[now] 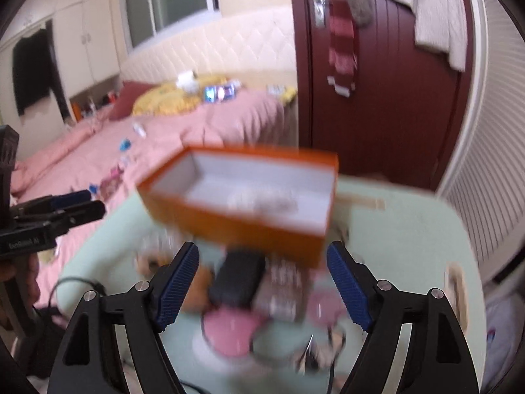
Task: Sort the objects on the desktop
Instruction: 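Withdraw both grippers from the box back toward the table items, then grasp the small figurine with the left gripper while the right gripper grasps the silver cone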
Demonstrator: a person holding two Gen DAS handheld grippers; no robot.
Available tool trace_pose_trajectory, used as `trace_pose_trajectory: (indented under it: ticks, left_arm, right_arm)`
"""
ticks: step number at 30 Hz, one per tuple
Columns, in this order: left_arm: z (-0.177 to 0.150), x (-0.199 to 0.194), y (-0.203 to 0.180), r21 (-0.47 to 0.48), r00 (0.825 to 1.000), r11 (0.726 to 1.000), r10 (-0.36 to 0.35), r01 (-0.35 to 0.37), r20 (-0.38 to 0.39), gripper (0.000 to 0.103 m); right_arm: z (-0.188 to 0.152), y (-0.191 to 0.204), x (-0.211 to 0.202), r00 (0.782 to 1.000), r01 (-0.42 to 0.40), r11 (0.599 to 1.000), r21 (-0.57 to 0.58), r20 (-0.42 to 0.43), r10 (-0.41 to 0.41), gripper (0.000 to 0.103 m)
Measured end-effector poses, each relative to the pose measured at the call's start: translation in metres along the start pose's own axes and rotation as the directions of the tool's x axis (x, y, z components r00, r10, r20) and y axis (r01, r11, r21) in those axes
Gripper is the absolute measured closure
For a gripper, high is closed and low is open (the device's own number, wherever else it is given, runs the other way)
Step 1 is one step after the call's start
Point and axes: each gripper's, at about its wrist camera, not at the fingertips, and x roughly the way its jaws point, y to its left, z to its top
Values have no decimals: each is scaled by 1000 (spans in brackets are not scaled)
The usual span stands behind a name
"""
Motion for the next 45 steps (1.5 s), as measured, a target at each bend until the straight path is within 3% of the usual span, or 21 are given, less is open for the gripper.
trace_pose_trajectory:
  ticks: [3, 6, 9, 13, 15, 20, 21, 23, 25, 34, 37, 45]
  left_arm:
    - [-26, 9, -4, 5, 998, 1000, -6, 6, -61, 32]
    - [-43, 17, -11, 22, 995, 1000, 0, 2, -96, 32]
    - [-54, 25, -17, 41, 992, 999, 19, -14, -123, 31]
    - [-61, 31, -29, 100, 991, 991, 101, -92, -93, 12]
    - [-65, 31, -30, 95, 992, 991, 105, -98, -70, 11]
    - [-67, 30, -30, 97, 994, 992, 87, -81, -70, 11]
    - [-66, 30, -30, 97, 995, 993, 77, -70, -67, 12]
    - [-60, 28, -29, 96, 997, 995, 45, -39, -61, 34]
    - [-55, 29, -30, 97, 998, 995, 24, -19, -56, 44]
    - [-25, 35, -52, 200, 999, 980, -26, 20, 26, 44]
    - [-21, 45, -59, 233, 1000, 973, -14, 8, 22, 57]
    - [-23, 52, -61, 262, 999, 964, -49, 46, 6, 66]
  right_arm:
    - [-27, -3, 3, 996, 1, 999, 38, -87, 2, 22]
    - [-46, 3, -6, 996, 64, 998, 0, -63, -64, 22]
    - [-55, 7, -5, 994, 64, 998, -17, -89, -65, 22]
    - [-60, 5, 8, 987, 75, 997, -16, -143, -76, 22]
    - [-61, 2, 15, 982, 97, 995, -17, -161, -99, 12]
    - [-65, 2, 16, 981, 99, 995, -23, -162, -101, 7]
    - [-65, 3, 16, 982, 98, 995, -24, -162, -101, 7]
    - [-65, 3, 16, 982, 97, 995, -23, -161, -100, 7]
    - [-65, 2, 18, 982, 95, 995, -21, -160, -97, 7]
    - [-66, 1, 16, 983, 93, 995, -20, -159, -95, 7]
    - [-66, 0, 16, 983, 92, 996, -18, -158, -94, 7]
    - [-66, -1, 16, 984, 89, 996, -10, -155, -89, 7]
